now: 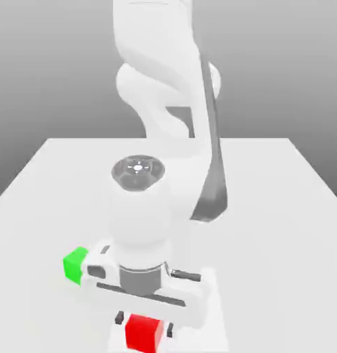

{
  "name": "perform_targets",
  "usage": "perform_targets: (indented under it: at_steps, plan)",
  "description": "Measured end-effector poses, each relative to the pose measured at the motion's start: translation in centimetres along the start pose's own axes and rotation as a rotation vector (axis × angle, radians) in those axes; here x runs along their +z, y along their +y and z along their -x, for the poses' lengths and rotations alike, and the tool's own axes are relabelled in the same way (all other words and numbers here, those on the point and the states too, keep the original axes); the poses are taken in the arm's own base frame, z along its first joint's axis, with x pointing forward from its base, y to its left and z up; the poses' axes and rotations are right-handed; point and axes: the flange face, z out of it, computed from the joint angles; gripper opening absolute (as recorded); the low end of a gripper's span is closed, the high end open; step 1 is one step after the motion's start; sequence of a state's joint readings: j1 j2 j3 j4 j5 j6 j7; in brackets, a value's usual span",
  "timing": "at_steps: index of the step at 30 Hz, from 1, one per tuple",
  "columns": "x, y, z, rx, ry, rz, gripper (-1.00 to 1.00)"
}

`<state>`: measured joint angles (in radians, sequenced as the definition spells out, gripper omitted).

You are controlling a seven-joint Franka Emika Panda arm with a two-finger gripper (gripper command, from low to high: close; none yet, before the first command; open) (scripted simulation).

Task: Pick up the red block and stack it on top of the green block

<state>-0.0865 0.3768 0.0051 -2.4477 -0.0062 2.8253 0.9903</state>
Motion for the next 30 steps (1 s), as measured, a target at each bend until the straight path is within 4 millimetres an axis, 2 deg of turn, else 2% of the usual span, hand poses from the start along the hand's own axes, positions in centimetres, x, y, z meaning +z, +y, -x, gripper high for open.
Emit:
perform_targets:
  at_steps: [3, 4, 9, 12, 15, 16, 19, 21, 26, 27, 30]
  plan:
    - [0.5, 0.0, 0.0, 0.0, 0.0, 0.0, -1.0]
    - [0.1, 0.0, 0.0, 0.0, 0.0, 0.0, -1.0]
    - [-5.3, 0.4, -0.2, 0.011, 0.0, 0.001, -1.0]
    - [-7.2, 5.4, -2.5, 0.172, 0.008, 0.006, -1.0]
    - [-8.5, 12.7, -5.4, 0.405, 0.011, 0.009, -1.0]
    - [-8.8, 15.0, -5.8, 0.479, 0.01, 0.008, -1.0]
    - [-9.5, 19.6, -4.9, 0.633, 0.005, 0.004, -1.0]
    - [-8.8, 21.4, -4.7, 0.697, 0.001, 0.001, -1.0]
    - [-4.4, 21.9, -4.6, 0.716, -0.001, -0.001, -1.0]
    - [-3.5, 21.9, -4.5, 0.716, 0.0, 0.0, 1.0]
    - [-3.5, 21.9, -4.5, 0.715, 0.0, 0.0, 1.0]
